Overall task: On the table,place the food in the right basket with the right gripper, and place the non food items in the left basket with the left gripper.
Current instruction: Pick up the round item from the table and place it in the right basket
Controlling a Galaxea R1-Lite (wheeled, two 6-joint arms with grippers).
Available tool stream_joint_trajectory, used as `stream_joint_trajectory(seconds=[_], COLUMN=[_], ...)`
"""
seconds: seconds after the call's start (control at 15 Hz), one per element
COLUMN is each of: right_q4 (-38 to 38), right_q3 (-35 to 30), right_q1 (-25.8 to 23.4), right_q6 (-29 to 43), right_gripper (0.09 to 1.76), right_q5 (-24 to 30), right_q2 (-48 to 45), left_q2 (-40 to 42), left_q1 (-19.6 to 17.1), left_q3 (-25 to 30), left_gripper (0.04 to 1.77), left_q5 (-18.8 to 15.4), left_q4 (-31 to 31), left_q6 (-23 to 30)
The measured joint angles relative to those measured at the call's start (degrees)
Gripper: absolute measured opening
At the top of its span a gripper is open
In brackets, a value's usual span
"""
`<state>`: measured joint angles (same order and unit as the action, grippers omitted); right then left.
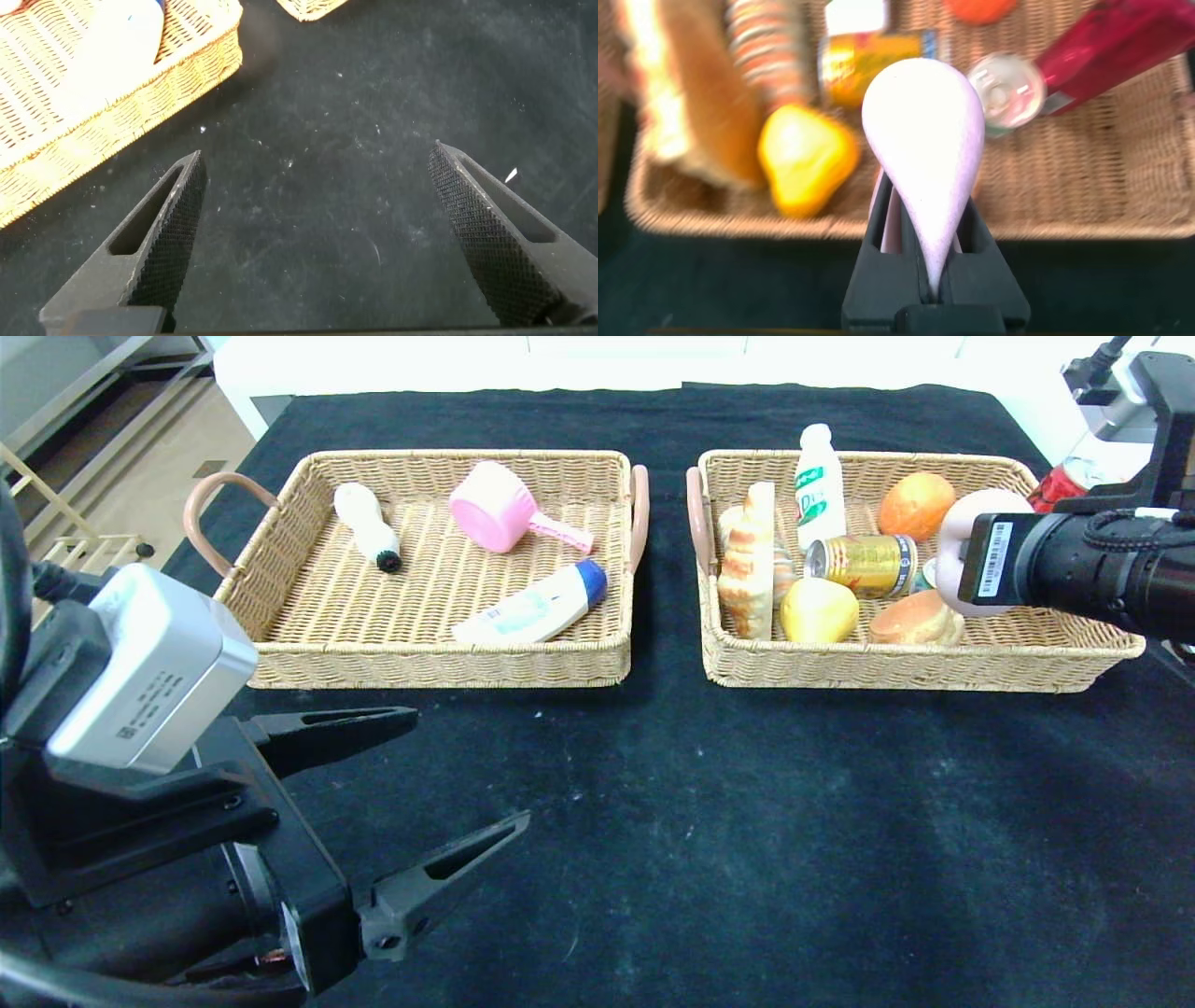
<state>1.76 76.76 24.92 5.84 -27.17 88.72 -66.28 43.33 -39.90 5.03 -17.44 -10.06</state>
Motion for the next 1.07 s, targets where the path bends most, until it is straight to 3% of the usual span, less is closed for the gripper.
stream_joint_trajectory(seconds=[0.53,0.8,1.07], right_q4=[5.60,5.66,5.35], right_q3=[3.63,3.99,3.96], right_q1=[-9.07,-9.68,-9.73], right_q6=[-0.11,-0.09,-0.15], right_gripper=[0.17,0.80,1.16], right_q5=[3.56,3.83,3.80], right_q2=[7.12,8.33,8.41], left_q2=[-0.04,0.21,0.51], left_q1=[0.11,0.11,0.09], left_q3=[0.27,0.16,0.00], left_gripper=[1.72,1.72,1.72], left_q5=[0.02,0.09,0.02], left_q4=[-0.27,-0.60,-0.57], left_q6=[-0.35,-0.46,-0.46])
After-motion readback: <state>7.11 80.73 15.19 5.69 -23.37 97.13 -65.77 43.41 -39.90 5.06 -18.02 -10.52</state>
